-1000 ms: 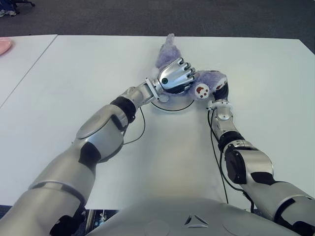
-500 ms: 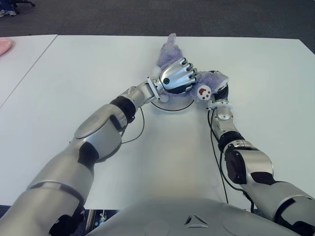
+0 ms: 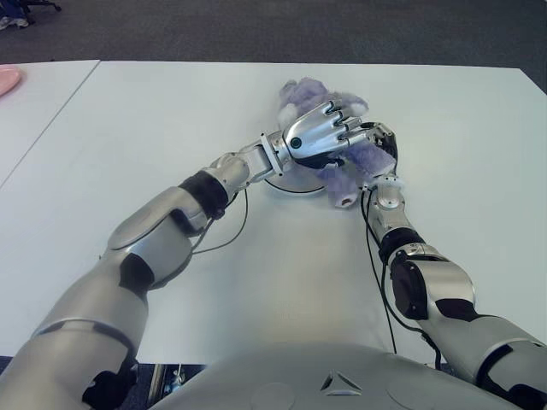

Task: Put the doll into the plate.

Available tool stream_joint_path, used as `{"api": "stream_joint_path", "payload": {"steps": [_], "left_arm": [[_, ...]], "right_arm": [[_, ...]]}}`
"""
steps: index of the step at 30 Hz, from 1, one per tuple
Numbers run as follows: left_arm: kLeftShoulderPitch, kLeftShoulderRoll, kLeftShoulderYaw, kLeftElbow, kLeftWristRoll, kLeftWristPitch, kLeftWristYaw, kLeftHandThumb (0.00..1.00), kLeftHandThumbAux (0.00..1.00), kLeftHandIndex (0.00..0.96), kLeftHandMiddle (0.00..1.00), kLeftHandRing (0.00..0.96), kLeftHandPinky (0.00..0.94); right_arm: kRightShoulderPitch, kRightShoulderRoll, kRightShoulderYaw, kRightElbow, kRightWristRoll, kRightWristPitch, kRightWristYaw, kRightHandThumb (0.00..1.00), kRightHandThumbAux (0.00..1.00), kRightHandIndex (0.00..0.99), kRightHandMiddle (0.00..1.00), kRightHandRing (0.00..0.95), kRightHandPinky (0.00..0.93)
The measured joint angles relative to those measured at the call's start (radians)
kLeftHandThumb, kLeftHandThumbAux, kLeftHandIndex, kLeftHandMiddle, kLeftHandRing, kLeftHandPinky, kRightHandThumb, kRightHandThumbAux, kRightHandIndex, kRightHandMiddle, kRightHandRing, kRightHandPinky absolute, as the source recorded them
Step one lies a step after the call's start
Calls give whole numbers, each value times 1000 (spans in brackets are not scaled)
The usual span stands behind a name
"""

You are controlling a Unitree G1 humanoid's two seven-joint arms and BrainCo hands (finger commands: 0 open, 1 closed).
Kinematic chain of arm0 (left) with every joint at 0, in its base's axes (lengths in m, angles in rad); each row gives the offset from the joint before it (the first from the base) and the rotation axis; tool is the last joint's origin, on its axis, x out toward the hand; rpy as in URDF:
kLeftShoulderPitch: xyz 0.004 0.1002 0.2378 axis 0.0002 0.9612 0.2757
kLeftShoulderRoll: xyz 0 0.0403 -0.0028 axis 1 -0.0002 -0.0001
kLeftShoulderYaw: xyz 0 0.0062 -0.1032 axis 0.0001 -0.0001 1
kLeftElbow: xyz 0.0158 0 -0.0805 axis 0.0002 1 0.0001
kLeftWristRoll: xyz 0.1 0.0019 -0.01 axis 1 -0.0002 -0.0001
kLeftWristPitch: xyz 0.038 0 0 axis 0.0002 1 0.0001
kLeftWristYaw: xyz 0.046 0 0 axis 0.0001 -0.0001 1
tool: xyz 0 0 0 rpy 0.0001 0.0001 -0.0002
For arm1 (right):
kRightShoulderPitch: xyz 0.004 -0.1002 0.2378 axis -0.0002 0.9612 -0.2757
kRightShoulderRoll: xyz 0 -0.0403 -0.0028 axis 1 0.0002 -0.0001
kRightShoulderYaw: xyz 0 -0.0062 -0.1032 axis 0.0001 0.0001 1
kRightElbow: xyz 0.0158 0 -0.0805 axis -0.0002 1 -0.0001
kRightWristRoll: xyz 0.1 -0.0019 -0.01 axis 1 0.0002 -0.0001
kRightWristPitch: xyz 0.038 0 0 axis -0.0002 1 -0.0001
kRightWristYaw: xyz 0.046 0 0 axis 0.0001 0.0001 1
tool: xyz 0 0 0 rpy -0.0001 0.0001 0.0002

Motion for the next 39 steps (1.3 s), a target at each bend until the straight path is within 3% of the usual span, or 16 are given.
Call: {"api": "stream_joint_path", "payload": {"steps": [9,11,13,22,33,39], "left_arm": [[34,40,11,-149,1,24,-100,0,213,0,0,0,0],[46,45,15,-176,1,31,-106,2,195,0,0,0,0],[58,54,20,-203,1,33,-112,7,188,0,0,0,0],[95,101,64,-297,0,33,-114,59,203,0,0,0,0],[144,136,128,-377,-2,33,-115,146,213,0,0,0,0],[167,164,166,-404,-12,32,-136,149,198,0,0,0,0]], "right_arm": [[0,2,-23,3,12,-9,-14,1000,673,397,474,475,414],[0,2,-23,4,12,-9,-18,1000,653,325,471,473,315],[0,1,-21,4,11,-9,-26,1000,646,298,470,472,278],[0,0,-13,4,9,-9,-54,1000,640,262,465,471,186],[0,0,-8,5,8,-9,-57,1000,638,277,468,471,275],[0,0,-8,5,9,-9,-51,1000,638,276,467,472,265]]}}
